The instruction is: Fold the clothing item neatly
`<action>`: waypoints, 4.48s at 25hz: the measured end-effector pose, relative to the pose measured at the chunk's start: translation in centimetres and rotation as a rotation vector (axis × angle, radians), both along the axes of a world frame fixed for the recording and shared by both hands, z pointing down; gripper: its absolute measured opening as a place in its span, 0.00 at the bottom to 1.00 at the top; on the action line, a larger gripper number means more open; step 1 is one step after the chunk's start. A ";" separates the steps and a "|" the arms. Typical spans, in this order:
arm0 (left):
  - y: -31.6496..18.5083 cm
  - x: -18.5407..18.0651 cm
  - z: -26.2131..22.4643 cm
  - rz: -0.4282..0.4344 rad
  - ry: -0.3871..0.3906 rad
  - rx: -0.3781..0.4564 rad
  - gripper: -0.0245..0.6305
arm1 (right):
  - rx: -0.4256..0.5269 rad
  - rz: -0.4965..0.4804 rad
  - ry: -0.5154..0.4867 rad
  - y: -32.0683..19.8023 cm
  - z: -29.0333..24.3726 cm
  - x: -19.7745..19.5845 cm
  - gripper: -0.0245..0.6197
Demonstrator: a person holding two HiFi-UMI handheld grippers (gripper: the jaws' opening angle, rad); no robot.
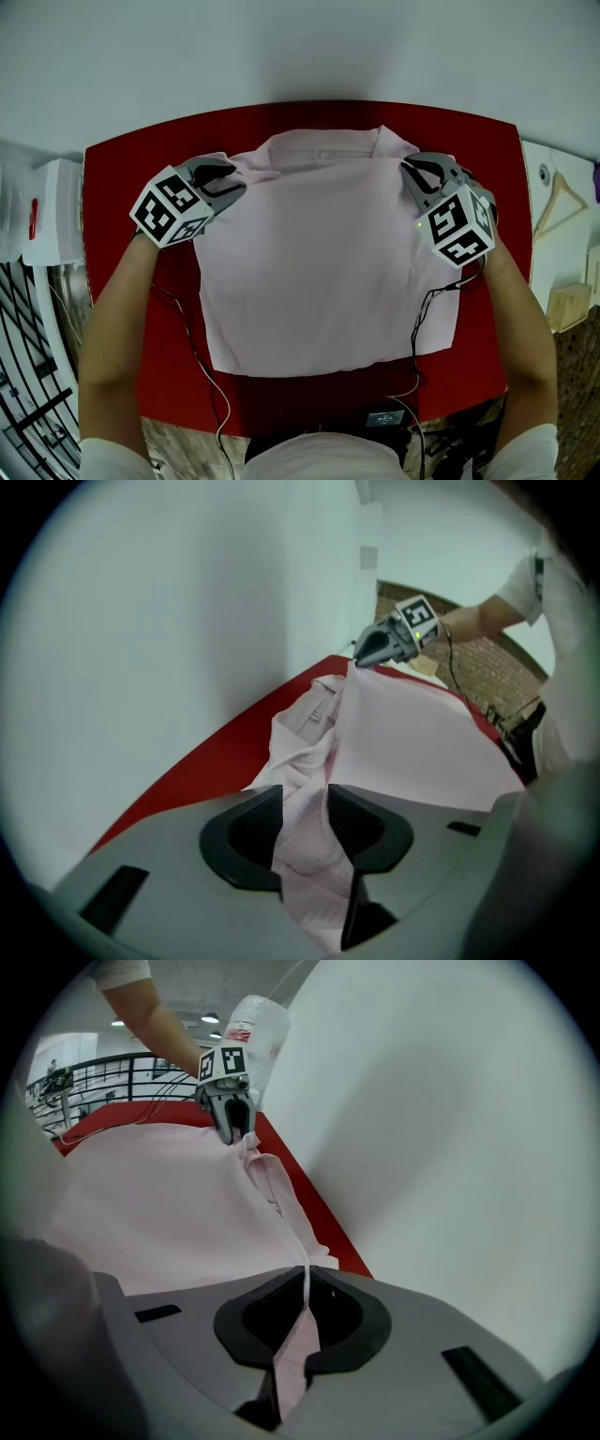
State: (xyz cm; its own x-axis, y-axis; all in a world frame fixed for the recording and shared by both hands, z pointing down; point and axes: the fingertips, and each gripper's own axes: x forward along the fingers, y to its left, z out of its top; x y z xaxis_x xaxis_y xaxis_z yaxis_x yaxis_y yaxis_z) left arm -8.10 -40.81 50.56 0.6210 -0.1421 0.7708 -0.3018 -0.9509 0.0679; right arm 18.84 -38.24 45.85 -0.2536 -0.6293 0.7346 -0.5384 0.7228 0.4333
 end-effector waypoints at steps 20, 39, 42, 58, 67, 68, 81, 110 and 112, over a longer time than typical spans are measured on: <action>-3.4 -2.4 -2.9 -0.185 0.064 0.184 0.07 | 0.019 0.022 -0.016 0.5 0.2 1.1 0.08; -5.2 -6.1 -1.0 -0.398 0.024 0.141 0.13 | -0.002 0.265 -0.146 -3.0 2.7 2.9 0.29; -4.1 -6.9 -2.1 -0.405 0.031 0.146 0.14 | 0.014 0.271 -0.157 -1.6 1.3 4.0 0.30; -0.9 -7.0 -1.9 -0.324 -0.056 0.164 0.14 | -0.049 0.247 -0.003 2.6 2.0 9.7 0.30; -3.3 -7.2 1.9 -0.269 -0.145 0.115 0.16 | -0.280 0.173 0.103 0.9 6.6 10.2 0.23; -3.2 -7.0 2.1 -0.267 -0.138 0.105 0.14 | -0.304 0.187 0.090 1.0 6.6 10.2 0.13; -3.7 -9.8 1.5 -0.450 -0.050 0.090 0.05 | -0.124 0.402 -0.044 -1.4 3.3 15.3 0.08; 4.9 -11.2 -2.1 -0.539 0.033 0.041 0.12 | -0.006 0.532 -0.202 5.8 -0.3 13.7 0.22; 6.8 -10.9 -2.1 -0.538 0.041 0.022 0.12 | -0.041 0.530 -0.211 7.7 0.3 13.0 0.22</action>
State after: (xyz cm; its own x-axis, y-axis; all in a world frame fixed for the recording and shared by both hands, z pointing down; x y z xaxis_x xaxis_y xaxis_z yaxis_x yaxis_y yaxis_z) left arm -19.00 -34.05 48.43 0.4855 -0.4643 0.7408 -0.7444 -0.6639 0.0718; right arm 31.82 -30.50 46.17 -0.0552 -0.6824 0.7289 -0.9038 0.3444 0.2540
